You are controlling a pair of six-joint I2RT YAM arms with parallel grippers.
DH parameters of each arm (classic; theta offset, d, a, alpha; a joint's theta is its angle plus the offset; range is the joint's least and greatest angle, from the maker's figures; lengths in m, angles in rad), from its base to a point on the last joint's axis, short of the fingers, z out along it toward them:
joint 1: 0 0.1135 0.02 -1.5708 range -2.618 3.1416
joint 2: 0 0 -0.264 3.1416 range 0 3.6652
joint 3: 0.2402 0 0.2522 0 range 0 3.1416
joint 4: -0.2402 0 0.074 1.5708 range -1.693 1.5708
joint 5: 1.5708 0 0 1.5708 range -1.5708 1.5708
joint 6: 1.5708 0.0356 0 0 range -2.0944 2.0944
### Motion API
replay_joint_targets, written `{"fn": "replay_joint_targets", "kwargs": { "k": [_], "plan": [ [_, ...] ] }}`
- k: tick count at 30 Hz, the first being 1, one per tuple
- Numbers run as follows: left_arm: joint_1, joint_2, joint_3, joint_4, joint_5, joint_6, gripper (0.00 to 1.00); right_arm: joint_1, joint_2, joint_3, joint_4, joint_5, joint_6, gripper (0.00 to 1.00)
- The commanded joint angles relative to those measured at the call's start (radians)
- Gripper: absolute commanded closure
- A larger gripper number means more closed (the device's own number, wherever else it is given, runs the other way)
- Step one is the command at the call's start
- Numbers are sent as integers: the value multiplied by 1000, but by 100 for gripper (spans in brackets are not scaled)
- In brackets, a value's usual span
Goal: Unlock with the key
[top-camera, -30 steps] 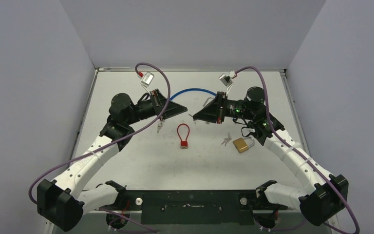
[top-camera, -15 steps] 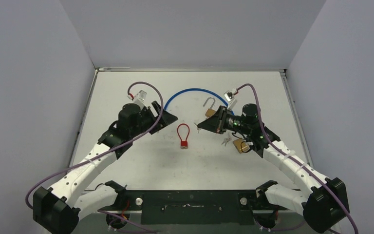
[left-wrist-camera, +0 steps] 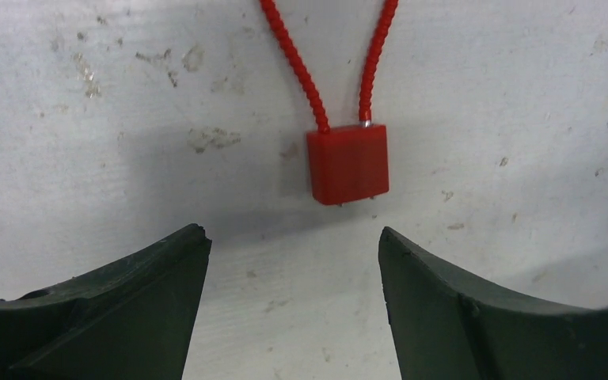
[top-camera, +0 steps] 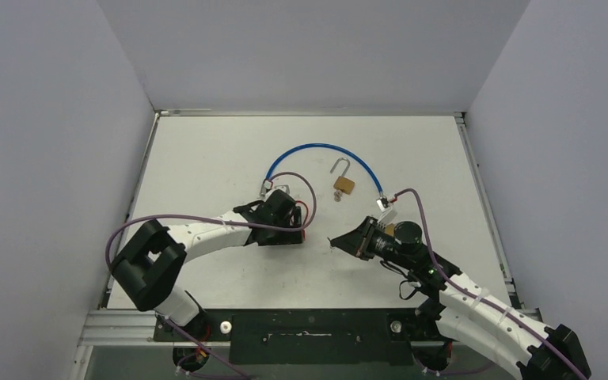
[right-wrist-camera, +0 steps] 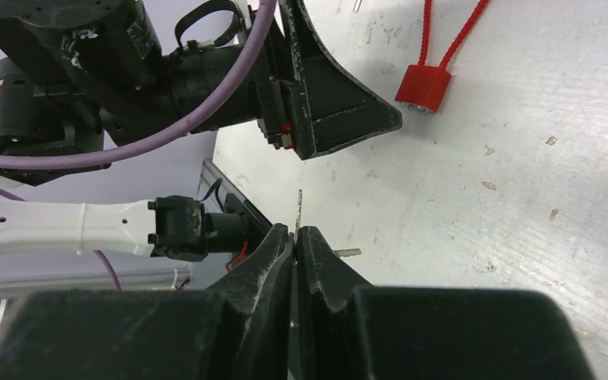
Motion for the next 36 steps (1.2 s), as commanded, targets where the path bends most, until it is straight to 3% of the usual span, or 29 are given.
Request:
{"fn": "replay_joint_targets", "kwargs": {
  "k": [1,9,16,21,26,29,32,36],
  "plan": [
    [-6,66,112,60,-24,60,24,3,-31,2,8,70,-2,100],
    [-12,232,243,33,-22,52,25,-8,4,12,-21,60,-57,100],
    [-50,362,388,-215,-141,-22,38,-36,38,12,-18,46,-71,100],
    [-64,389,408,-258,-146,-53,58,-74,44,-11,1,11,-66,100],
    [-72,398,429,-323,-163,-75,52,-105,45,-20,12,-19,-75,100],
    [-73,403,431,-329,-149,-85,53,-116,50,-21,15,-33,-79,100],
    [-75,411,442,-341,-143,-103,61,-124,50,-19,12,-45,-90,100],
    [-73,420,474,-345,-126,-114,85,-134,56,-15,10,-63,-122,100]
  ]
}}
